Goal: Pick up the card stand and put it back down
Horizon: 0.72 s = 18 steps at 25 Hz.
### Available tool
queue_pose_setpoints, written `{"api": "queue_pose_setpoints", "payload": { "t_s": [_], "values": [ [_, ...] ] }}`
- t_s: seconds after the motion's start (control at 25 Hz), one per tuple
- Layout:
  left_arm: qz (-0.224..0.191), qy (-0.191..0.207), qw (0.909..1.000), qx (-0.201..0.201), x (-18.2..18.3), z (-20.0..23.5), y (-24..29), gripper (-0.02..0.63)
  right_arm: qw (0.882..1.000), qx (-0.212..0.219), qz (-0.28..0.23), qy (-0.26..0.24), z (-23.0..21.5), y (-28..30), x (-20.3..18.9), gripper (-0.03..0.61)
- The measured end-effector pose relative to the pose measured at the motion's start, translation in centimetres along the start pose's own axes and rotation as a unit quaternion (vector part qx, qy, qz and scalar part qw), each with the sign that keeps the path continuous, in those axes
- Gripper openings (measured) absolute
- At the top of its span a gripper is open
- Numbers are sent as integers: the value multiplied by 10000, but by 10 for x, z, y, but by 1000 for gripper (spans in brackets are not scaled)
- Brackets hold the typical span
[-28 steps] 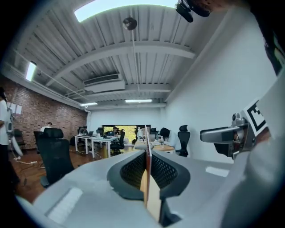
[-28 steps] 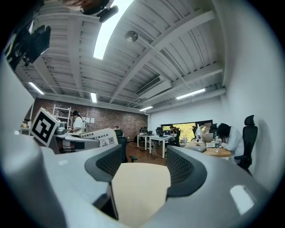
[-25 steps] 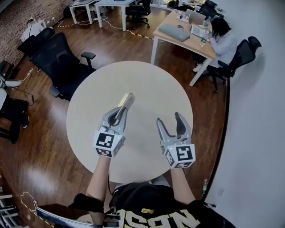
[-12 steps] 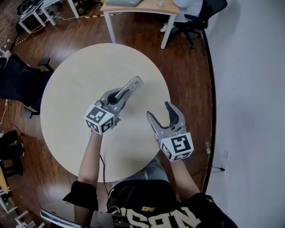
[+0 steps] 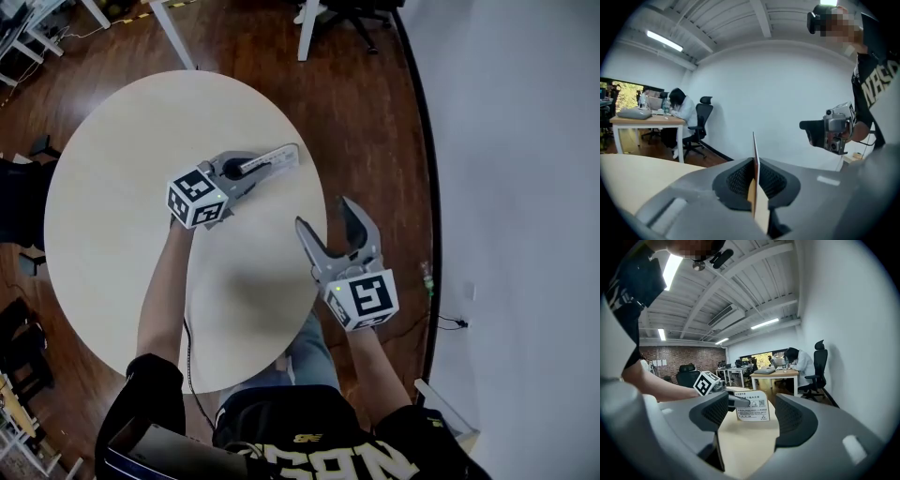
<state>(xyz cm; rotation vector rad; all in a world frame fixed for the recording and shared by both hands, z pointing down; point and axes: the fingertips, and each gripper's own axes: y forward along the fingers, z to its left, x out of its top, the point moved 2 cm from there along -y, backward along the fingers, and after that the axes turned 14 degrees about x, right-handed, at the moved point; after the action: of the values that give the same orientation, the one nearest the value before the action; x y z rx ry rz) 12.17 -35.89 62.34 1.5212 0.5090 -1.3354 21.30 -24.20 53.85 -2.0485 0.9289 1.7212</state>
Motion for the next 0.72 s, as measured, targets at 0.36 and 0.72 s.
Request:
{"api": "queue_pose_setpoints", "payload": {
  "t_s": [0.36,0.72],
  "values": [
    [405,115,9912,-1254,-60,8,70,15,9986,-433,-40,296,-53,-11,-57,310],
    [608,428,9882,-1336,-68,49,73,202,9978,-601,90,247,-53,2,-80,310]
  ]
}}
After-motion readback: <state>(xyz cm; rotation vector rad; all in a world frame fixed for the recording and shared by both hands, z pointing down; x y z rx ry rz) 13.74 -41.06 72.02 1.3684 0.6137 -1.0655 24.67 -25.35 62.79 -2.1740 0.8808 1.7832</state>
